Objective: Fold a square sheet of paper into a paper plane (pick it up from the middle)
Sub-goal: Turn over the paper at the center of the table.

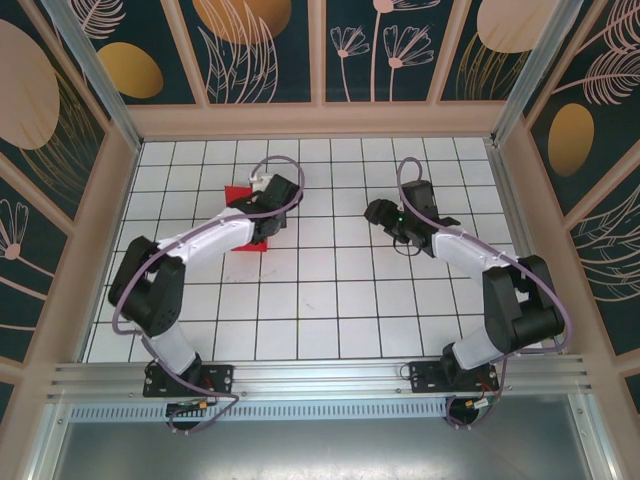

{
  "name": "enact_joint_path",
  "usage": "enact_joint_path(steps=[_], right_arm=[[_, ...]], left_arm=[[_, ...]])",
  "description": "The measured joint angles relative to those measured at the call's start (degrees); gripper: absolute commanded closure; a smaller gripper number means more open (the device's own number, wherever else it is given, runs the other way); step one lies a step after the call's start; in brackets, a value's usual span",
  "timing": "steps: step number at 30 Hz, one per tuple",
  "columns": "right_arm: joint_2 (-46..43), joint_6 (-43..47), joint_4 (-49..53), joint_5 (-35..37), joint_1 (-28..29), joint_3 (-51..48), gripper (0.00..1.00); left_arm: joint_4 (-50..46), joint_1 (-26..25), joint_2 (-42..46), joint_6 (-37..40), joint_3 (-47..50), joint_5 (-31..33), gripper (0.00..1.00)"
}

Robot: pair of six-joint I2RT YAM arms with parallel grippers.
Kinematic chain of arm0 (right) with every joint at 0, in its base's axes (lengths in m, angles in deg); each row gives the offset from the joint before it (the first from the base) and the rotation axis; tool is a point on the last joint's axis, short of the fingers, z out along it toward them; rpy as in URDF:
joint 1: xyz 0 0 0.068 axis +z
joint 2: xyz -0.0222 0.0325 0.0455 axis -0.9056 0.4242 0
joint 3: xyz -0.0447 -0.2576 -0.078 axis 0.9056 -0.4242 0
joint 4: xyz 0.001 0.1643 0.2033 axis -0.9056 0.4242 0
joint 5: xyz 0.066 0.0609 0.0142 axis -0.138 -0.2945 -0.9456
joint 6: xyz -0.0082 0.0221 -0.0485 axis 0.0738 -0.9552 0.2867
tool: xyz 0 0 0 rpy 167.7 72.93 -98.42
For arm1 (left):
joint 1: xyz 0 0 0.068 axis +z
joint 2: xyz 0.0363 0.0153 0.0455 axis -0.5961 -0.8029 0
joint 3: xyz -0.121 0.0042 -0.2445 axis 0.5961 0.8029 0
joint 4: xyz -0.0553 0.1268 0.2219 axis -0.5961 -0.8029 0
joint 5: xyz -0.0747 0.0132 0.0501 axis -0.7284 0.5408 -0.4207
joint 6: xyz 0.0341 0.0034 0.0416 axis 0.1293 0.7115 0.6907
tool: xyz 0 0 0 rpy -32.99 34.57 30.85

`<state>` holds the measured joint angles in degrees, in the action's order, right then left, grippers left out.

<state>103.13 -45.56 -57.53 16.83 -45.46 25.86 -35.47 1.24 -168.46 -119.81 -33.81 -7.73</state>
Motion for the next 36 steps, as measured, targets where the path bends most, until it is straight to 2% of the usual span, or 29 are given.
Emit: enact_joint_path(steps=[6,14,23,27,31,36], right_arm=[[-1.38,-0.83,-0.61,0.98,-0.42,-1.09,0.23],[-2.6,-1.22,-1.05,2.32,-1.88,-2.51,0.22],[-2.6,-1.46,-1.07,2.23,-2.23,-2.64,0.22],[-2.6,-1.38,-1.49,0.39,-2.23,-2.64,0.22],[-2.38,-0.79,-2.58,-2.99,-2.16,-2.62,0.22],[0.28,-0.35,-3.41,-7.32,0.39,-1.2,0.2]], left_arm=[[-2.34,-4.37,-10.56,-0.09,-3.98,1.99,0.87],[-1.4,-7.72,-15.34,-1.36,-6.82,-2.91,0.83],[1.03,-8.5,-16.28,-2.49,-7.28,-8.76,0.59],[3.74,-8.48,-14.12,-2.89,-6.05,-15.08,0.47],[7.34,-8.48,-6.67,-3.63,-3.37,-22.03,0.38],[13.68,-7.74,2.78,-4.81,-0.48,-26.77,0.28]])
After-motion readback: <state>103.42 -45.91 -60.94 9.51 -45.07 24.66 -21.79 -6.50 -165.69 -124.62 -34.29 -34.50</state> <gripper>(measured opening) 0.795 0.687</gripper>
